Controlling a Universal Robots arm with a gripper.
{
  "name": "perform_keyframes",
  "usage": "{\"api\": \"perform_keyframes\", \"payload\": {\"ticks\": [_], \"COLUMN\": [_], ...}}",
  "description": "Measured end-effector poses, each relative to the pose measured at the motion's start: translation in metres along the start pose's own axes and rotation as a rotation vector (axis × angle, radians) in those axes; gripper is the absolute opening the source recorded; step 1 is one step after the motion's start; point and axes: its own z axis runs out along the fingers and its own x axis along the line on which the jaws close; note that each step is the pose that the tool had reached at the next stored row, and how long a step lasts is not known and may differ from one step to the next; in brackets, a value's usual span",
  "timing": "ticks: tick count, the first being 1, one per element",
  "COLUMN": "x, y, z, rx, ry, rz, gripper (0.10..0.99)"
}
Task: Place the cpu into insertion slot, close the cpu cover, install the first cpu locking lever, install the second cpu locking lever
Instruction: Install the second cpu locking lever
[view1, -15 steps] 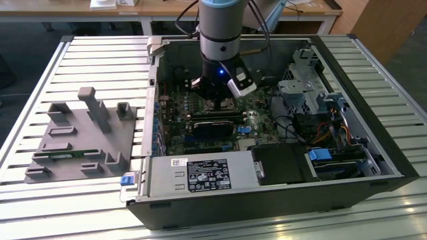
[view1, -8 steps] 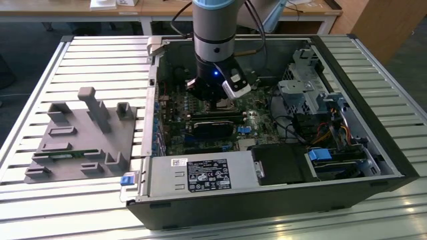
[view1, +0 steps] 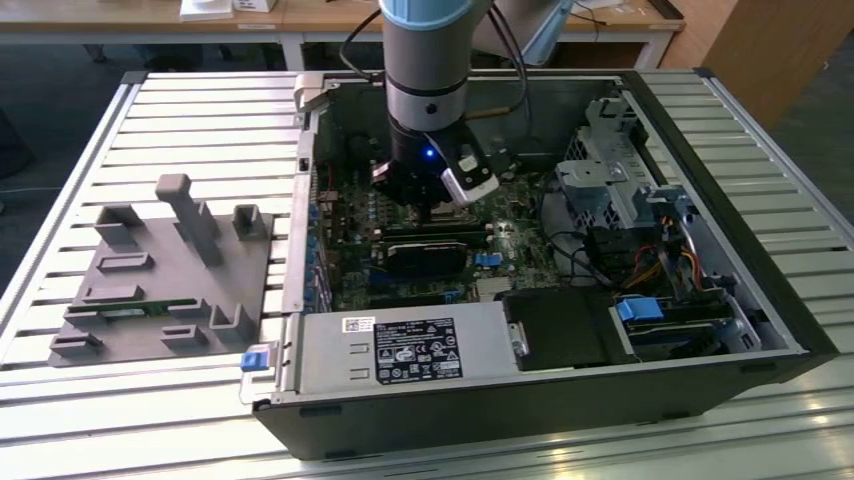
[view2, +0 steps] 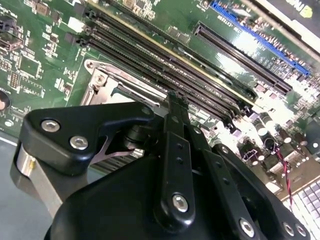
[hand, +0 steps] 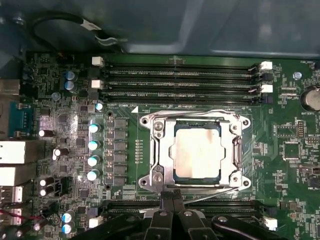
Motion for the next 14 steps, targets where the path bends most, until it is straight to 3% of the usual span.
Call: {"api": "perform_keyframes", "payload": {"ticks": [10,14], "x": [0.0043,0.0048], "y": [-0.0105,-0.0154], "z": [-0.0010,-0.0014], "rx": [-0.043,-0.055], "ry": [0.0003,0.0004], "rz": [0.002,0.002], "gripper": [0.106,0.106]}}
